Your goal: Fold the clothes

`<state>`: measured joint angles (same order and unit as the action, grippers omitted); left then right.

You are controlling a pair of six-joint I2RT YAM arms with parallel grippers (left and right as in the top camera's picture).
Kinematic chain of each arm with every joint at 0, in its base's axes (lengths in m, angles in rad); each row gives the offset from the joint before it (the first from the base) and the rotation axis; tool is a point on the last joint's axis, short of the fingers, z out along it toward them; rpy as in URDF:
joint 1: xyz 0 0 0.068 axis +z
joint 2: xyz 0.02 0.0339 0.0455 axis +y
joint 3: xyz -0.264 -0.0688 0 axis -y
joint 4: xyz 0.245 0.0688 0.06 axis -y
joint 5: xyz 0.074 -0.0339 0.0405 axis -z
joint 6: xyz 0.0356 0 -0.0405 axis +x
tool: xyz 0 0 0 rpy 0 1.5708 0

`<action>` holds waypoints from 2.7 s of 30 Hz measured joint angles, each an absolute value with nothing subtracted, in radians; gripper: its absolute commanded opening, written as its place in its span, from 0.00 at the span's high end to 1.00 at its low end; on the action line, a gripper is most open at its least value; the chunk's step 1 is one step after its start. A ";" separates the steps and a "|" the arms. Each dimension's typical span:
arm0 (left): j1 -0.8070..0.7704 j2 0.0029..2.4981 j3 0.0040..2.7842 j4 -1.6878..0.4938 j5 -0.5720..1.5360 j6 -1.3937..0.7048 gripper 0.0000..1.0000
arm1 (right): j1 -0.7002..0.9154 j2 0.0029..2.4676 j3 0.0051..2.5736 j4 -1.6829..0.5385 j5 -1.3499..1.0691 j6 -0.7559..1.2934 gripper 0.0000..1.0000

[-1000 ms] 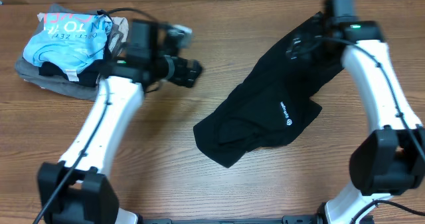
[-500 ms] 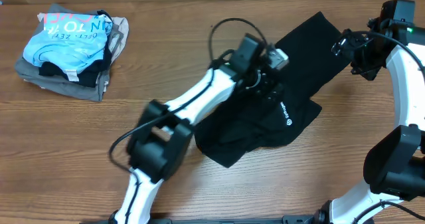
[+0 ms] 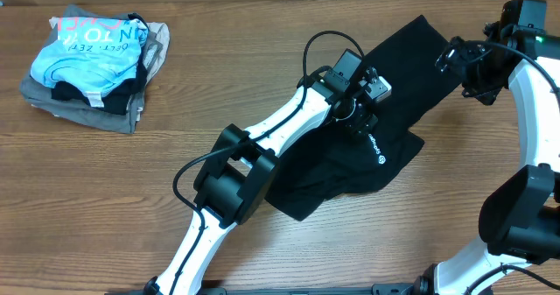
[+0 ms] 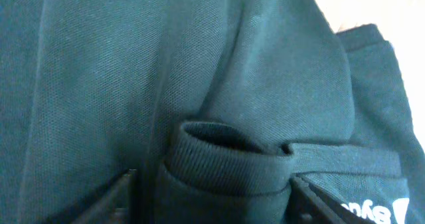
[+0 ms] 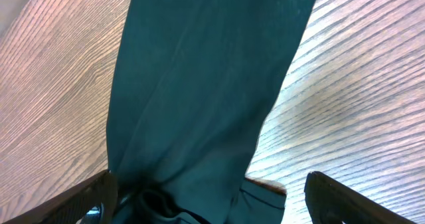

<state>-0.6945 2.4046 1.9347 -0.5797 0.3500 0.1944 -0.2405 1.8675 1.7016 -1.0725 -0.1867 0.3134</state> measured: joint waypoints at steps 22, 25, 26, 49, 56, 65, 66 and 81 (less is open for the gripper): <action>-0.640 2.228 2.157 -1.018 0.263 0.198 0.88 | -0.241 1.868 1.702 -1.059 -0.179 0.314 0.06; -0.632 2.144 2.173 -1.044 0.252 0.194 0.84 | -0.241 1.868 1.702 -1.053 -0.179 0.313 0.06; -0.632 2.119 2.176 -1.052 0.251 0.194 0.84 | -0.241 1.868 1.702 -1.046 -0.179 0.313 0.06; -0.635 2.045 2.185 -1.238 0.250 0.194 0.96 | -0.086 1.868 1.249 -0.506 -0.287 0.325 0.12; -0.635 2.045 2.185 -1.277 0.250 0.191 0.96 | -0.019 1.868 1.188 -0.432 -0.243 0.362 0.12; -0.635 2.045 2.185 -1.292 0.250 0.191 0.95 | -0.019 1.879 1.188 -0.352 -0.212 0.371 0.25; -0.635 2.045 2.185 -1.295 0.250 0.191 0.96 | -0.019 1.887 1.188 -0.344 -0.210 0.371 0.25; -0.635 2.045 2.185 -1.307 0.249 0.191 0.95 | 0.004 2.016 1.191 -0.237 -0.203 0.393 0.96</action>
<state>-0.6350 2.0449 2.1853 -1.3067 0.2493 0.1909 0.0036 2.0163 1.1908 -0.2371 -0.2028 0.3931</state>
